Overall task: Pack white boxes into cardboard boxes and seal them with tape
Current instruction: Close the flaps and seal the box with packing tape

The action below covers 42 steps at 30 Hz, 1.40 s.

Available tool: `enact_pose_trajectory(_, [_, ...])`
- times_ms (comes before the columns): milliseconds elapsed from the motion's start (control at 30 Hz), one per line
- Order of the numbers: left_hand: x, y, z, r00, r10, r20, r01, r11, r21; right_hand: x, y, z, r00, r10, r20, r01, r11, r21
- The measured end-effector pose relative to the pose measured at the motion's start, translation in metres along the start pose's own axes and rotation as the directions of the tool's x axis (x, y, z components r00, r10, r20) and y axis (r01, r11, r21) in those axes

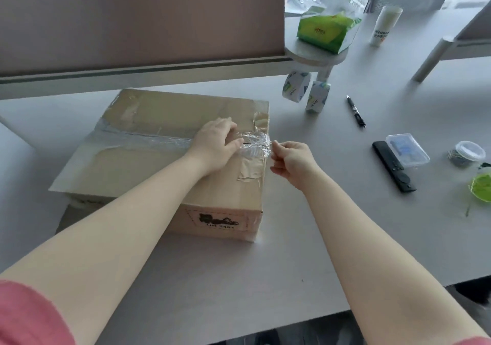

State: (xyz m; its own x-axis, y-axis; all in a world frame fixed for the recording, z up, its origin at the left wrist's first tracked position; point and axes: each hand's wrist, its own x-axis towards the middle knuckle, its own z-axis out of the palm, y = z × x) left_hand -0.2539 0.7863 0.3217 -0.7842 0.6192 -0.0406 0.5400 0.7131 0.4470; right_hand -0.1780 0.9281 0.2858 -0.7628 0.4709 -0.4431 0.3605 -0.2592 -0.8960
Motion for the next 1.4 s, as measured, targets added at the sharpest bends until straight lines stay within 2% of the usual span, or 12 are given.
enact_pose_trajectory(200, [0.002, -0.006, 0.004, 0.998, 0.033, 0.046, -0.035, 0.997, 0.062, 0.004, 0.017, 0.014, 0.997, -0.028, -0.073, 0.038, 0.99, 0.139])
enact_pose_trajectory(300, [0.003, -0.002, 0.007, 0.999, 0.036, 0.039, -0.039, 0.997, 0.067, 0.005, 0.027, 0.02, 0.996, 0.054, -0.076, -0.033, 0.967, 0.254])
enact_pose_trajectory(467, [0.002, -0.004, 0.004, 0.999, 0.03, -0.024, -0.033, 0.987, -0.159, 0.002, 0.032, 0.027, 0.99, 0.101, -0.096, -0.064, 0.944, 0.324])
enact_pose_trajectory(533, [-0.002, -0.007, -0.002, 0.997, -0.035, -0.074, 0.002, 0.912, -0.41, -0.008, 0.027, 0.025, 0.988, 0.083, -0.133, -0.052, 0.973, 0.224])
enact_pose_trajectory(600, [-0.009, -0.015, -0.012, 0.983, -0.106, -0.148, 0.014, 0.854, -0.519, -0.011, 0.023, 0.021, 0.971, 0.049, -0.236, -0.027, 0.995, 0.094])
enact_pose_trajectory(733, [-0.021, -0.05, -0.034, 0.956, -0.146, -0.255, 0.058, 0.945, -0.322, -0.011, -0.008, 0.026, 0.903, -0.196, -0.382, 0.159, 0.979, -0.126])
enact_pose_trajectory(867, [-0.029, -0.097, -0.059, 0.904, -0.3, -0.305, 0.229, 0.941, -0.249, -0.012, -0.02, 0.048, 0.928, -0.287, -0.237, 0.125, 0.84, -0.528])
enact_pose_trajectory(933, [-0.033, -0.119, -0.067, 0.869, -0.38, -0.317, 0.339, 0.924, -0.179, -0.008, -0.016, 0.051, 0.93, -0.281, -0.236, 0.076, 0.777, -0.625])
enact_pose_trajectory(1000, [-0.035, -0.14, -0.07, 0.829, -0.488, -0.272, 0.479, 0.872, -0.104, -0.005, -0.011, 0.051, 0.928, -0.261, -0.265, 0.038, 0.774, -0.632])
enact_pose_trajectory(1100, [-0.033, -0.159, -0.075, 0.775, -0.623, -0.104, 0.603, 0.778, -0.175, -0.004, -0.008, 0.05, 0.933, -0.227, -0.28, 0.029, 0.822, -0.569])
enact_pose_trajectory(1233, [-0.029, -0.18, -0.082, 0.804, -0.594, 0.042, 0.581, 0.766, -0.275, -0.004, -0.006, 0.052, 0.948, -0.14, -0.286, -0.003, 0.894, -0.448])
enact_pose_trajectory(1400, [-0.032, -0.194, -0.078, 0.792, -0.575, 0.205, 0.602, 0.682, -0.415, -0.003, -0.001, 0.046, 0.949, -0.041, -0.311, -0.101, 0.899, -0.427])
